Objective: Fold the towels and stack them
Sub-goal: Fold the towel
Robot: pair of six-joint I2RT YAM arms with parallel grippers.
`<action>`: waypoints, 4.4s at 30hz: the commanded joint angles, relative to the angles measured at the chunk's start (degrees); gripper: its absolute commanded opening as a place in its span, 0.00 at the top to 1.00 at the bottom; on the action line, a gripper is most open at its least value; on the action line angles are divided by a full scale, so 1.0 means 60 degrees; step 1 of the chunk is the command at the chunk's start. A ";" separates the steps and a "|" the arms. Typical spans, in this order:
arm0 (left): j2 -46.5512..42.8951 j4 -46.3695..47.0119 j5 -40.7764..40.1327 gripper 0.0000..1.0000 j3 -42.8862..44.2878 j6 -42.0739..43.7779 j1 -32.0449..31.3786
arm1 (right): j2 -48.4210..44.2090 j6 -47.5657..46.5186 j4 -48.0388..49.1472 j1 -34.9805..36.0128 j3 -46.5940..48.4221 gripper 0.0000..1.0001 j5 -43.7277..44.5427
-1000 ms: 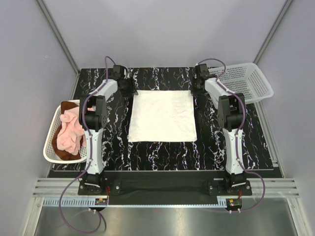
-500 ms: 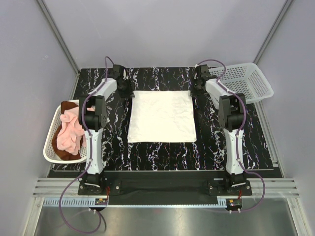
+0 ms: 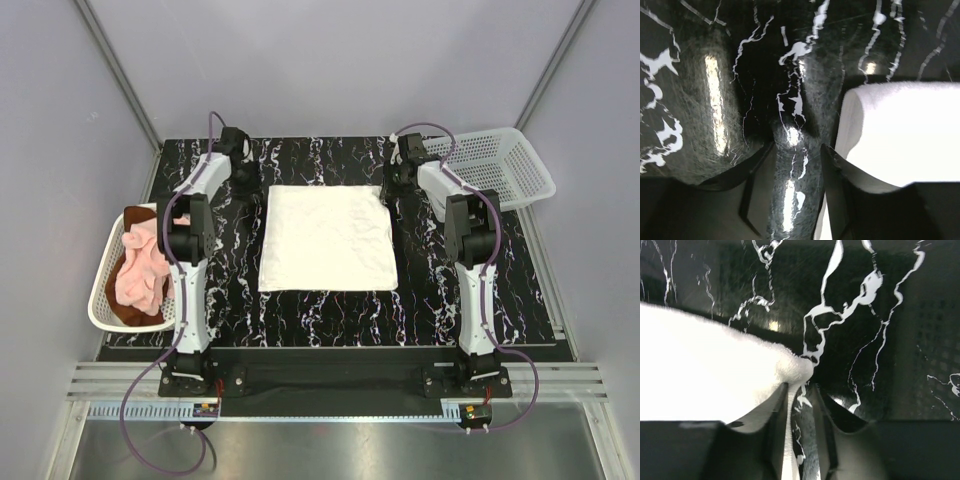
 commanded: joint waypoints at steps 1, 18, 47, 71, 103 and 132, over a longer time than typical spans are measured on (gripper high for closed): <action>-0.1115 0.0813 0.0873 0.51 0.0261 0.1013 0.0095 | -0.0825 -0.1012 -0.0450 0.0100 0.0413 0.65 -0.0498; -0.4717 0.0813 0.1471 0.52 -0.3688 -0.0303 -0.0430 | -0.2082 0.1051 -0.3147 0.0422 0.0492 0.74 0.0955; -0.9113 0.1607 -0.0574 0.58 -1.1955 -0.2106 -0.2204 | -0.7591 0.3967 -0.0085 0.2736 -0.9736 0.86 0.0850; -0.6728 0.2604 -0.0224 0.79 -0.9671 -0.1653 -0.2233 | -0.6099 0.3045 -0.0393 0.2883 -0.7583 0.87 0.2300; -0.8106 -0.1486 -0.1840 0.63 -0.7316 -0.0398 -0.3128 | -0.8224 0.4247 -0.1681 0.4290 -0.8304 0.82 0.2768; -0.2523 0.0170 0.0127 0.64 -0.2845 0.1541 -0.0475 | -0.4033 0.2766 -0.1213 0.3059 -0.5957 0.86 0.4468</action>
